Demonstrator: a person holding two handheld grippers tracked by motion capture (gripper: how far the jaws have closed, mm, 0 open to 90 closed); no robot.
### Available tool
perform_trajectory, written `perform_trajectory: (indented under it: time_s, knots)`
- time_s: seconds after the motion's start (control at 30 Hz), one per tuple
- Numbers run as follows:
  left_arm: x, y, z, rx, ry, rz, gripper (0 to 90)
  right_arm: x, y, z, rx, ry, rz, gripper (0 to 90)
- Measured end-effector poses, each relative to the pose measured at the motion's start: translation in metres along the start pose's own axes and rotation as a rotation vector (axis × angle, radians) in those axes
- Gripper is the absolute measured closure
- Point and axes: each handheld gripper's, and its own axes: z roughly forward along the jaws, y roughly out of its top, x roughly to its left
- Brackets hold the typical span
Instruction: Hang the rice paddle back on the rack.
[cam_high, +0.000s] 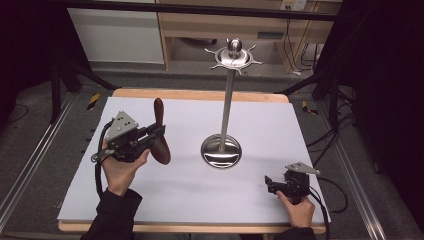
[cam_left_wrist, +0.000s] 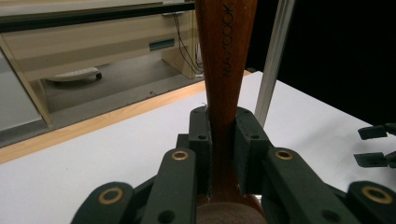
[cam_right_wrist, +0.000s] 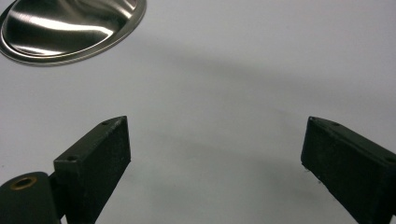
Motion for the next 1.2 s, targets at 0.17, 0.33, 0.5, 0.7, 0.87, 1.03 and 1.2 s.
perform_trajectory:
  time_s: [0.17, 0.33, 0.5, 0.7, 0.87, 1.03, 1.2]
  knots:
    - [-0.004, 0.010, 0.001, -0.006, -0.007, 0.015, 78.3, 0.000, 0.000, -0.001, -0.001, 0.000, 0.012, 8.6]
    - [-0.010, 0.018, 0.005, -0.011, -0.017, 0.027, 78.3, 0.001, 0.000, -0.001, -0.001, 0.006, 0.022, 8.6]
    - [-0.012, 0.023, 0.008, -0.029, -0.027, 0.035, 78.3, 0.000, 0.000, 0.000, -0.002, 0.007, 0.012, 8.5]
    - [-0.013, 0.031, 0.010, -0.030, -0.034, 0.042, 78.3, 0.000, 0.000, 0.000, -0.002, 0.009, 0.015, 8.5]
    - [-0.017, 0.038, 0.009, -0.027, -0.043, 0.028, 78.3, 0.000, 0.000, -0.001, -0.001, 0.012, 0.014, 8.5]
    - [-0.019, 0.045, 0.012, -0.030, -0.054, 0.035, 78.3, 0.000, 0.000, -0.001, -0.003, 0.013, 0.017, 8.5]
    - [-0.023, 0.050, 0.014, -0.038, -0.064, 0.041, 78.3, 0.000, 0.000, -0.001, -0.004, 0.015, 0.019, 8.5]
